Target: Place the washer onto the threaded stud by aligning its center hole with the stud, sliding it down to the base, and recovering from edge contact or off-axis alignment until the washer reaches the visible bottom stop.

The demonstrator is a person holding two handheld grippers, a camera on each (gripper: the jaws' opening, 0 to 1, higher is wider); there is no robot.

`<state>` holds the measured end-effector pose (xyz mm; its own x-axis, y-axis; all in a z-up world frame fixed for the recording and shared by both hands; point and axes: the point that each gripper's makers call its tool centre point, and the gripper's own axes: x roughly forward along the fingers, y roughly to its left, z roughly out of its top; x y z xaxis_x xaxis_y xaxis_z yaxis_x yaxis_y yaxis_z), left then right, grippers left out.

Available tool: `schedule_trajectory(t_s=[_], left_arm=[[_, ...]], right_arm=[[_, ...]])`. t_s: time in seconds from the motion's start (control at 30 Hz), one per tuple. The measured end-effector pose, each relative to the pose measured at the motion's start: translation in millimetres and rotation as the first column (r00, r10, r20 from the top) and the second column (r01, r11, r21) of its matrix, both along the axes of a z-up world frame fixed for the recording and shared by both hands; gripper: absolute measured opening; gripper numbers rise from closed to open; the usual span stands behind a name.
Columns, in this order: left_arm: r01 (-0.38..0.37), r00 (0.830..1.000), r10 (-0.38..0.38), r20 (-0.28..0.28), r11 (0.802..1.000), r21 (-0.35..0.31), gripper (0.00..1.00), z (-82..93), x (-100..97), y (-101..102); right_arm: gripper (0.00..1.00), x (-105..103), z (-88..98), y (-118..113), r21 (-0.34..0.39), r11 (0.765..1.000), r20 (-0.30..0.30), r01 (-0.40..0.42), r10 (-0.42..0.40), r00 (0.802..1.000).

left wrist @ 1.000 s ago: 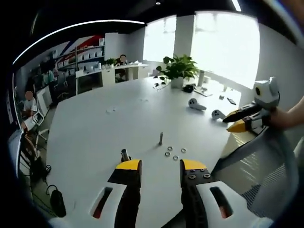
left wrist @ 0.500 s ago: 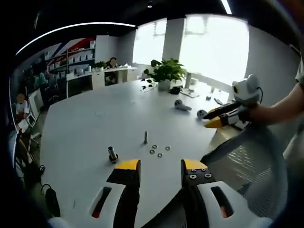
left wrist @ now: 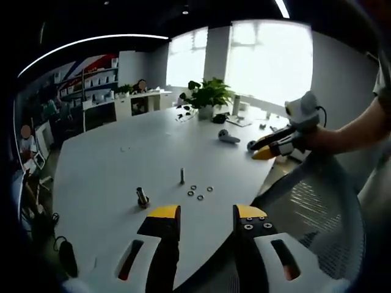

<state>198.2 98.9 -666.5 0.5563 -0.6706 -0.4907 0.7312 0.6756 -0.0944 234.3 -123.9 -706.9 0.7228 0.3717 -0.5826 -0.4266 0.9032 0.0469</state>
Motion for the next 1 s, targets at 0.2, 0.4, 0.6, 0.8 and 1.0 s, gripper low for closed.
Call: schedule_trajectory(t_s=[0.2,0.4,0.6,0.8,1.0], left_arm=[[-0.005,1.0,0.005,0.02,1.0,0.004,0.32,5.1,-5.2,8],[-0.01,1.0,0.01,0.022,1.0,0.013,0.33,-0.9,-7.2,8],[0.024,0.998,-0.026,0.056,0.999,0.047,0.33,-2.0,-10.7,0],[0.048,0.995,-0.053,0.085,0.997,0.057,0.33,-0.2,-13.1,-2],[0.062,0.993,-0.067,0.102,0.997,0.055,0.33,2.0,-14.5,-5]], right_arm=[[0.31,0,1.1,-1,0.002,1.0,0.002,0.005,-0.005,1.0],[0.31,-1,-2.2,-2,-0.02,1.0,-0.009,0.005,-0.005,1.0],[0.31,-2,-6.3,-4,-0.038,0.999,-0.027,0.003,-0.005,1.0],[0.31,-2,-8.6,-5,-0.06,0.998,-0.034,0.002,-0.005,0.999],[0.31,-4,-12.5,-7,-0.088,0.996,-0.046,-0.002,-0.002,0.999]])
